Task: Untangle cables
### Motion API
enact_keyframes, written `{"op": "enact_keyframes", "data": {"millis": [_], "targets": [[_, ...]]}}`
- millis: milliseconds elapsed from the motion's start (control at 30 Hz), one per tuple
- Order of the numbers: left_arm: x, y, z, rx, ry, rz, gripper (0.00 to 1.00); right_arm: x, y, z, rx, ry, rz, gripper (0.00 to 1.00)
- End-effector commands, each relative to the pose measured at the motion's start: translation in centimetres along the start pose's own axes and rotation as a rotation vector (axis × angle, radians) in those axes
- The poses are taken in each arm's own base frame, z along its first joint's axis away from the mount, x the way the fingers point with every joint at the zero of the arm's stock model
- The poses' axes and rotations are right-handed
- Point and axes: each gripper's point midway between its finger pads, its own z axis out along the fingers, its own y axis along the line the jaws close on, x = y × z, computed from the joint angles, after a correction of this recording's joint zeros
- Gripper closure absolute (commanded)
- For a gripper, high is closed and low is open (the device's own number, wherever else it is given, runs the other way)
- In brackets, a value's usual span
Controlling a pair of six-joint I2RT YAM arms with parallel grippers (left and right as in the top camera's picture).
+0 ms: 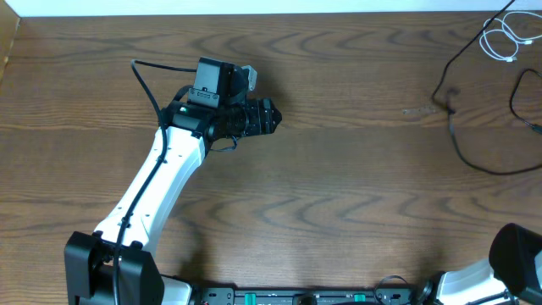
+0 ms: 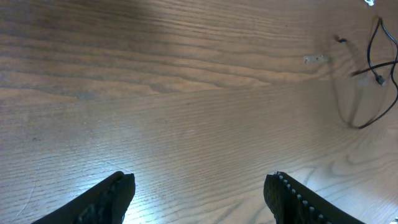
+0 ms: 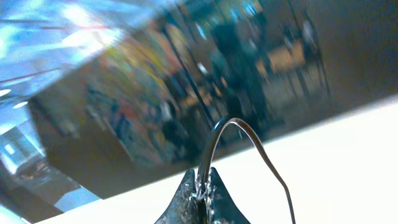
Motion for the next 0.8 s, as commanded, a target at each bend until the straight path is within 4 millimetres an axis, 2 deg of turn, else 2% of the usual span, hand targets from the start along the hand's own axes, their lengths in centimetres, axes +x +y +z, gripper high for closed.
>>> {"op": "enact_keyframes", "data": {"millis": [0, 67, 100, 233, 300, 367, 433, 533, 600, 667, 767], "targets": [[-0.6, 0.5, -0.1, -0.033, -0.017, 0.014, 0.28, 3.6, -5.5, 3.0, 0.160, 0.091, 0.101, 0.99], [-0.6, 0.9, -0.1, -0.058, -0.021, 0.011, 0.28, 5.3, -6.7, 4.0, 0.184, 0.140, 0.127, 0.99], [-0.5, 1.1, -0.1, -0.067, -0.019, 0.009, 0.28, 7.2, -6.8, 5.3, 0.153, 0.204, 0.131, 0.99], [-0.5, 1.1, -0.1, -0.068, -0.018, 0.009, 0.28, 10.6, -5.1, 7.5, 0.034, 0.317, 0.104, 0.99], [-0.5, 1.1, -0.1, -0.068, -0.018, 0.009, 0.28, 11.9, -3.4, 8.0, -0.049, 0.361, 0.069, 0.99], [-0.5, 1.1, -0.1, -0.068, -0.018, 0.009, 0.28, 12.9, -0.2, 8.0, -0.198, 0.401, 0.022, 0.99], [-0.5, 1.1, -0.1, -0.068, -0.019, 0.009, 0.28, 13.6, 4.1, 7.4, -0.388, 0.430, -0.007, 0.99], [-0.5, 1.3, -0.1, -0.079, -0.022, 0.009, 0.28, 13.7, 10.3, 5.7, -0.678, 0.435, -0.058, 0.99], [-0.5, 1.4, -0.1, -0.087, -0.022, 0.007, 0.28, 13.5, 13.5, 4.3, -0.823, 0.436, -0.070, 0.99], [-0.4, 1.5, -0.1, -0.088, -0.019, 0.007, 0.28, 13.3, 15.8, 3.2, -0.923, 0.438, -0.070, 0.99], [-0.3, 1.6, -0.1, -0.094, -0.015, 0.004, 0.28, 12.8, 17.7, 2.4, -0.985, 0.435, -0.045, 0.99]]}}
